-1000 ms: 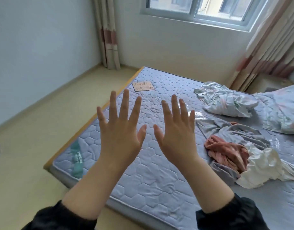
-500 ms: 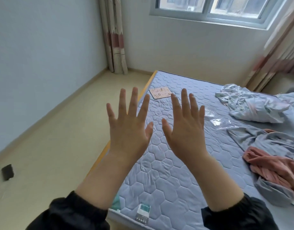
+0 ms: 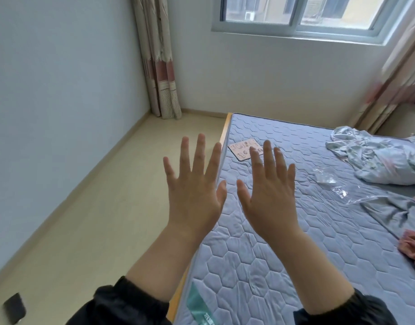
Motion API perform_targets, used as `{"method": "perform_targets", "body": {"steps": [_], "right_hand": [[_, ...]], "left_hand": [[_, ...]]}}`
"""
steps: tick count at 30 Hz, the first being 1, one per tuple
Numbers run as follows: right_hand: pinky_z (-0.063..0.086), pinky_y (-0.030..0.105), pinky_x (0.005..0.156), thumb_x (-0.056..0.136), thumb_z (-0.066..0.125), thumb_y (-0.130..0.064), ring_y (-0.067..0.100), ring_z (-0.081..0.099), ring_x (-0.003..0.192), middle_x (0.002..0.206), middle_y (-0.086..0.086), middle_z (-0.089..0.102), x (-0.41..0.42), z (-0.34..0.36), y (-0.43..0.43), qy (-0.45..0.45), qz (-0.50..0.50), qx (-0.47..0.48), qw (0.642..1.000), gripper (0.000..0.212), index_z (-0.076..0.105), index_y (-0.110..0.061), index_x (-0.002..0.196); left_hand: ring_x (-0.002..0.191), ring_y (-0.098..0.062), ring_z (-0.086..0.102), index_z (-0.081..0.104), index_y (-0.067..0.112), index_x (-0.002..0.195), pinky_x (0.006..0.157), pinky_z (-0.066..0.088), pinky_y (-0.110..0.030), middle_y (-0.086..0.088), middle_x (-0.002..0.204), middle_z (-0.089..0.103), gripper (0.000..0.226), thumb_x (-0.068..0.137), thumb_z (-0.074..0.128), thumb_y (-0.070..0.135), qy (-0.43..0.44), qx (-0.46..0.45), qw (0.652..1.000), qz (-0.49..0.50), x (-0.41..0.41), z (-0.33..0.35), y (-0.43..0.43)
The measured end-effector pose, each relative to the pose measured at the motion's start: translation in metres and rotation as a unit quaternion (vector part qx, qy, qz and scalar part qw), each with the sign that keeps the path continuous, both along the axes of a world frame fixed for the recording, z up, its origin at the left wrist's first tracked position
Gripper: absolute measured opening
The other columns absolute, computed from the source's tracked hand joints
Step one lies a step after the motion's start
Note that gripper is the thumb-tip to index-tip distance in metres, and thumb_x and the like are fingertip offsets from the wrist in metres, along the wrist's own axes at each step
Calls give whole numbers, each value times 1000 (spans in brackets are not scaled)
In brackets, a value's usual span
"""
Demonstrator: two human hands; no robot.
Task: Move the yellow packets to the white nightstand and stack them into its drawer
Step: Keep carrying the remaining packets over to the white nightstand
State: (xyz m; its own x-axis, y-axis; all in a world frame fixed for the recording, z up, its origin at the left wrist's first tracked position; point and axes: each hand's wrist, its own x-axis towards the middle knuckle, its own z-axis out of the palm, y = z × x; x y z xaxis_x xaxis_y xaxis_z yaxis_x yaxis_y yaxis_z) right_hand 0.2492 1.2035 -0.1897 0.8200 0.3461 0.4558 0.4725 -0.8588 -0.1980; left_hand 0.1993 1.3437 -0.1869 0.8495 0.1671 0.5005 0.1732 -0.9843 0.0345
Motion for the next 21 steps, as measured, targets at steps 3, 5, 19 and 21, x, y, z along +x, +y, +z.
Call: {"method": "perform_targets", "body": {"steps": [3, 5, 19, 21], "right_hand": [[13, 54, 114, 90, 28, -46, 30, 12, 144, 158, 11, 16, 5, -6, 64, -5, -20, 1, 1000, 64, 20, -16, 147], [11, 53, 114, 90, 27, -46, 30, 11, 145, 159, 11, 15, 7, -10, 100, -2, -30, 0, 1000, 65, 20, -16, 148], [8, 50, 116, 89, 22, -48, 29, 9, 146, 160, 8, 10, 50, 0, 402, 23, -106, 23, 994, 68, 23, -16, 149], [9, 51, 116, 89, 23, -48, 29, 11, 146, 159, 9, 12, 70, 1, 412, 17, -117, 20, 993, 68, 24, -15, 149]], "left_hand": [[146, -36, 12, 26, 20, 150, 106, 18, -67, -12, 159, 19, 66, 88, 36, 42, 1, -12, 1000, -20, 7, -6, 64], [146, -36, 12, 23, 20, 150, 106, 18, -68, -12, 159, 18, 66, 89, 36, 42, -6, -5, 1000, -30, 12, -10, 102], [146, -37, 11, 22, 21, 151, 106, 19, -68, -12, 159, 16, 66, 90, 31, 45, 7, -18, 993, -112, 81, -7, 403], [146, -37, 11, 21, 21, 151, 106, 19, -68, -12, 159, 16, 66, 90, 32, 45, 11, -21, 992, -123, 106, -8, 414]]}}
